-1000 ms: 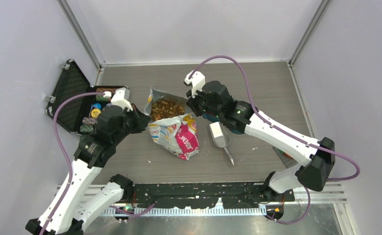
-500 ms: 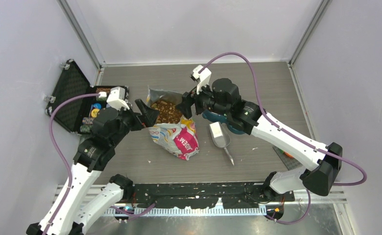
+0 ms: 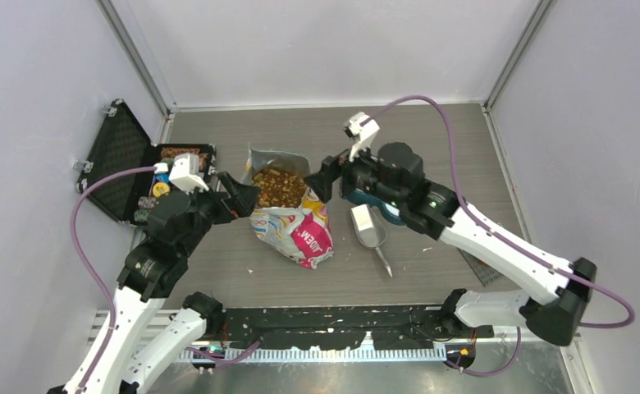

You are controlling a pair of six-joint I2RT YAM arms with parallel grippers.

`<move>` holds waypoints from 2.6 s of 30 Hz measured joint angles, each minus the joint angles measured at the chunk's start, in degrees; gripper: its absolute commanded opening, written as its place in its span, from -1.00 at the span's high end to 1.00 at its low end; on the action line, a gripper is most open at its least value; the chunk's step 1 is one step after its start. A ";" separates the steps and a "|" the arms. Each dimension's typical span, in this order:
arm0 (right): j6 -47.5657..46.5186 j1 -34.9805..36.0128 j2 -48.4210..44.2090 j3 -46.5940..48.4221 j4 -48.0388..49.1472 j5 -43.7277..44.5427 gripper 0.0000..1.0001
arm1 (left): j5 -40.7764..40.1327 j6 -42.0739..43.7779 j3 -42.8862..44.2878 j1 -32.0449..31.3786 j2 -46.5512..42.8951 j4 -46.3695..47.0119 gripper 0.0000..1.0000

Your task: Serve the pet food

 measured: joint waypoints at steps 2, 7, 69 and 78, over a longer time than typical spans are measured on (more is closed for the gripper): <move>0.85 -0.15 -3.78 -3.06 0.17 1.75 -0.93 | -0.92 -0.02 -0.79 0.00 -1.79 -0.44 -0.99; 4.46 -0.35 -17.90 -15.56 1.03 8.15 -0.93 | -5.01 -1.09 -3.34 0.00 -8.37 -3.39 -0.99; -5.79 -0.59 -36.87 -22.58 -18.56 -2.23 0.90 | 31.58 -3.80 18.08 -5.95 17.42 6.25 -0.99; -14.51 -0.59 -32.37 -20.72 -23.12 -7.98 0.90 | 35.63 1.68 23.04 -7.04 22.18 2.49 -0.96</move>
